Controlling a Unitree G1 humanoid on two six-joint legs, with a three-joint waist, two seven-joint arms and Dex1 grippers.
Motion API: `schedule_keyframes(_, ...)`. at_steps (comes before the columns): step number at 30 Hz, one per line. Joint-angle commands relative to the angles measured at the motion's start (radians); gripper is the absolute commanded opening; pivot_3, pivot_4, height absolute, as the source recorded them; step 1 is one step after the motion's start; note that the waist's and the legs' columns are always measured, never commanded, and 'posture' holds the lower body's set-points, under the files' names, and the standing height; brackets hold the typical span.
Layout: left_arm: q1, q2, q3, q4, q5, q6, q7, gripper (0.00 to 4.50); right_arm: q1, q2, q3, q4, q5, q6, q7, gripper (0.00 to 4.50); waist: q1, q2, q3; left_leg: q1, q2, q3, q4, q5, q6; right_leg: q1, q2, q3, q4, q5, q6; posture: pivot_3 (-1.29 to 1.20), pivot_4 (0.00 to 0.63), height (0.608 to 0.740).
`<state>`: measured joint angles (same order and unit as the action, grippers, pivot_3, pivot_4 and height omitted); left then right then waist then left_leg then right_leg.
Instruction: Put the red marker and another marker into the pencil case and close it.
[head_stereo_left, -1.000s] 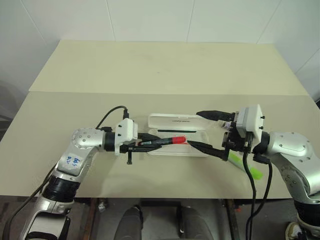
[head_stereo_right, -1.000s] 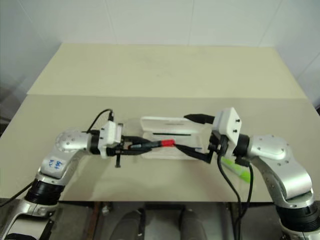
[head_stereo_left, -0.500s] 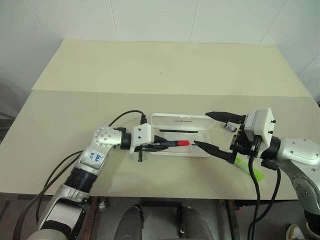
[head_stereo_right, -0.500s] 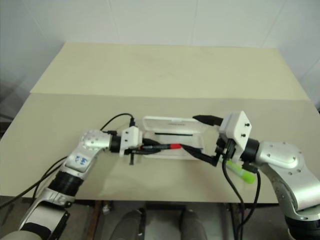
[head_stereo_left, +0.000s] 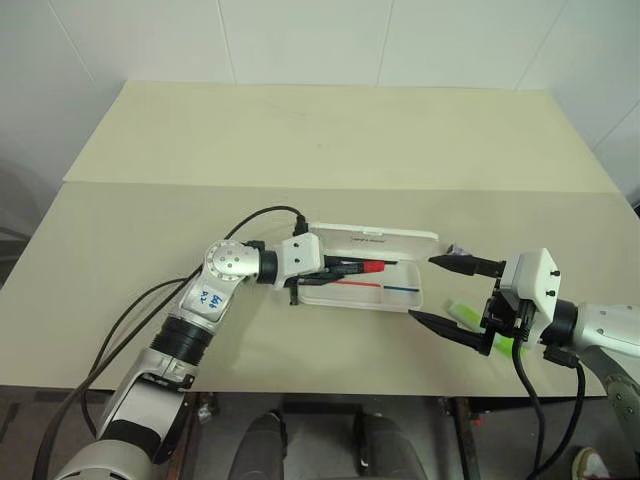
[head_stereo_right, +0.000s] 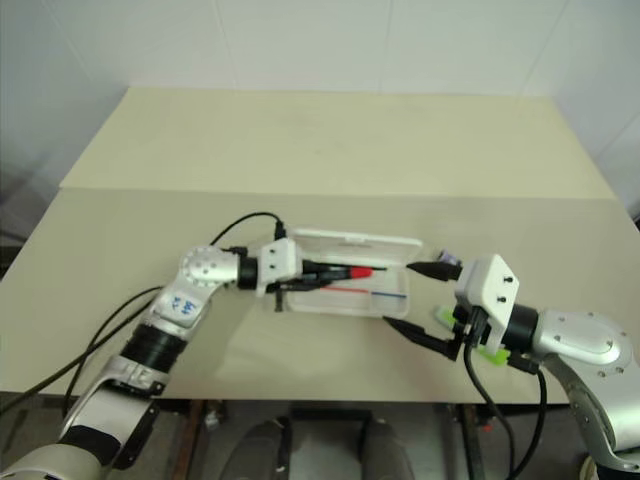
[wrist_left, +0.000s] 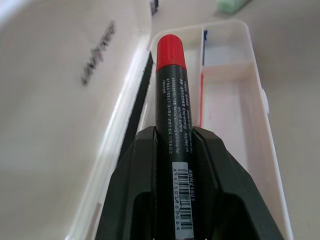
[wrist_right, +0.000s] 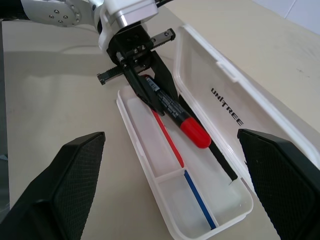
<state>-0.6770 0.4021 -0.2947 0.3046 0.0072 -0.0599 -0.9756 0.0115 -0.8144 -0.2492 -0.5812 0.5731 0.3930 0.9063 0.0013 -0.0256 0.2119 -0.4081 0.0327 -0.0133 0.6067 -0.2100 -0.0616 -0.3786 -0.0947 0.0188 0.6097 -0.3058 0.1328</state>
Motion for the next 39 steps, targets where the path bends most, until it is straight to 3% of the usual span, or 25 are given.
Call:
schedule_keyframes(1,-0.029,0.000,-0.003,0.005,0.014,-0.028,-0.004,0.66,0.003,-0.002,-0.022,-0.019,0.010,-0.018,0.007,4.50,0.000,0.000,0.000,0.000,0.000,0.000,0.000,0.000,0.000,0.000,0.000,0.000,0.000,0.000,0.000,0.00,0.150,0.740)
schedule_keyframes(8,-0.047,-0.009,-0.012,0.039,0.036,-0.046,-0.005,0.66,-0.008,0.003,-0.008,-0.029,0.016,-0.013,0.002,4.50,0.001,0.000,0.000,0.000,0.000,0.000,0.000,0.000,0.000,0.000,0.000,0.000,0.000,0.000,0.000,0.00,0.150,0.740)
schedule_keyframes(15,-0.046,-0.018,-0.016,0.034,0.041,-0.053,-0.015,2.97,-0.012,0.011,0.006,-0.037,0.017,-0.012,-0.006,4.50,0.001,0.000,0.000,0.000,0.000,0.000,0.003,-0.001,0.001,0.001,0.000,0.000,0.000,0.000,0.000,0.00,0.150,0.740)
schedule_keyframes(29,0.036,0.016,0.060,-0.217,-0.212,0.142,-0.172,2.97,0.016,0.039,-0.023,0.067,0.048,0.022,-0.009,4.50,-0.002,0.000,0.000,0.000,0.000,0.000,0.004,-0.002,0.003,0.002,0.000,0.000,0.000,0.000,0.000,0.00,0.150,0.740)
schedule_keyframes(39,0.190,0.175,0.181,-0.541,-0.411,0.365,-0.213,2.97,0.202,0.020,-0.138,0.265,-0.059,-0.061,0.015,4.50,-0.002,0.000,0.000,0.000,0.000,0.000,0.004,-0.002,0.003,0.002,0.000,0.002,0.000,-0.002,-0.003,0.00,0.150,0.740)
